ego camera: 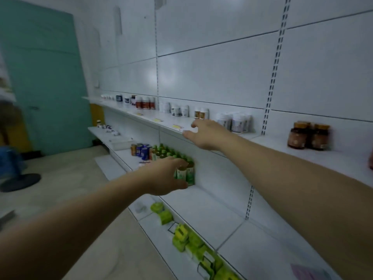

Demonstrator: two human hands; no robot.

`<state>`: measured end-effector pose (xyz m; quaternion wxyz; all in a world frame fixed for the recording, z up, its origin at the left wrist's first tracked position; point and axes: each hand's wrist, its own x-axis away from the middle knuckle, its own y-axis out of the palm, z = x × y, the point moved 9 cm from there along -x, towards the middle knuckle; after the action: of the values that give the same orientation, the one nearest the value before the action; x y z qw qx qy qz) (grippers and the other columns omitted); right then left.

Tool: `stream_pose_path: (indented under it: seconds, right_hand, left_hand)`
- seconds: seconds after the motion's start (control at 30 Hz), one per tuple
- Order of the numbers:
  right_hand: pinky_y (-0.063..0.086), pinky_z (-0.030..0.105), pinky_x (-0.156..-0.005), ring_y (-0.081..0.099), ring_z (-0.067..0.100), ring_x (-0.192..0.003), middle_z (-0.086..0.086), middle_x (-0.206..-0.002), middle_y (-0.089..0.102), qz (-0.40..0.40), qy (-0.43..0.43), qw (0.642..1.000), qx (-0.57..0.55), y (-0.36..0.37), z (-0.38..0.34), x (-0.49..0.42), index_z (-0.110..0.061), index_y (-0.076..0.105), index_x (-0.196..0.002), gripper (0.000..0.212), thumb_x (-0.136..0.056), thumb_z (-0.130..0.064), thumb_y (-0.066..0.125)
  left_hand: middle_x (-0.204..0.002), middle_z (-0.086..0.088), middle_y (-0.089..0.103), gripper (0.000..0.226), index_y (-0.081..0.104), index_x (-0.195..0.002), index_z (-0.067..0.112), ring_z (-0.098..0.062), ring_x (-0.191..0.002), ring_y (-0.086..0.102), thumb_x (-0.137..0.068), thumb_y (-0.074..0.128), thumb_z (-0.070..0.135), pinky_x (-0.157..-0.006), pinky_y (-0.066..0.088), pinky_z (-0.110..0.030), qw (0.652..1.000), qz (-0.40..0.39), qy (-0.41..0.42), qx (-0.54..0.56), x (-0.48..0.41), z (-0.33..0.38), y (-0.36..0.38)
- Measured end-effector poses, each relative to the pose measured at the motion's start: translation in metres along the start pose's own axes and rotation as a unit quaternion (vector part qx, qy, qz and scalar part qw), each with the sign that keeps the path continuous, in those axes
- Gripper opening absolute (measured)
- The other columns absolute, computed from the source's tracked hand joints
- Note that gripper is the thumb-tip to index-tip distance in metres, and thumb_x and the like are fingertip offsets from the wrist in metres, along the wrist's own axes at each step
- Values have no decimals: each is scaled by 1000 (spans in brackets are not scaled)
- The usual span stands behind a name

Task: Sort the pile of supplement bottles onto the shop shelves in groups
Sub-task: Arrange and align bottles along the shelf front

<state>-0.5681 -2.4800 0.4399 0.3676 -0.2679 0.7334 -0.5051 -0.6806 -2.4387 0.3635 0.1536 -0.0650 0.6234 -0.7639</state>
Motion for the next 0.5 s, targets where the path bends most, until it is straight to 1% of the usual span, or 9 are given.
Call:
stream_pose_path:
  seconds: [0.1, 0.17, 0.23, 0.3, 0.37, 0.43, 0.5]
  right_hand:
    - [37, 39, -100, 42, 28, -130, 7, -149, 39, -24, -26, 999, -13, 45, -43, -40, -21, 37, -144, 63, -94, -59, 41]
    - [40, 37, -94, 45, 27, -126, 8, -145, 43, -39, -33, 998, -32, 76, -64, -64, -20, 39, -142, 61, -94, -57, 44]
    - [42, 36, -87, 51, 27, -117, 10, -137, 49, -60, -51, 996, -48, 112, -84, -95, -17, 45, -136, 56, -94, -55, 46]
    - [43, 37, -89, 52, 28, -113, 11, -132, 51, -77, -62, 993, -61, 146, -97, -128, -16, 47, -133, 54, -94, -54, 46]
    - [47, 39, -91, 55, 26, -105, 10, -125, 55, -86, -61, 992, -75, 177, -105, -166, -18, 48, -130, 52, -93, -54, 47]
    - [49, 41, -87, 56, 23, -96, 8, -112, 59, -92, -69, 990, -81, 206, -111, -208, -19, 51, -122, 45, -93, -53, 48]
    - [49, 38, -82, 56, 21, -91, 4, -104, 59, -101, -79, 988, -89, 230, -117, -252, -20, 53, -116, 39, -93, -52, 47]
  left_hand:
    - [-148, 2, 36, 64, 34, -144, 28, -19, -129, 42, -88, 59, 46, -105, 37, -33, 999, -8, -31, 6, -6, -60, 9]
    - [-149, 2, 35, 63, 35, -143, 26, -18, -129, 42, -89, 58, 45, -104, 36, -31, 998, -20, -56, 23, -13, -97, 18]
    - [-149, 1, 35, 63, 35, -143, 26, -19, -128, 44, -88, 58, 46, -104, 36, -32, 995, -27, -85, 41, -25, -141, 29]
    - [-147, 0, 38, 62, 36, -143, 26, -20, -127, 45, -88, 58, 47, -104, 37, -32, 993, -30, -107, 48, -42, -180, 41]
    - [-146, -1, 39, 62, 37, -142, 26, -20, -124, 47, -88, 59, 46, -102, 38, -32, 990, -32, -124, 50, -67, -218, 50]
    - [-146, -2, 40, 61, 38, -141, 25, -20, -120, 50, -88, 60, 45, -100, 40, -32, 987, -36, -140, 65, -98, -254, 57]
    - [-146, -2, 40, 60, 39, -141, 24, -21, -121, 49, -88, 60, 44, -102, 40, -32, 984, -39, -156, 77, -130, -290, 58]
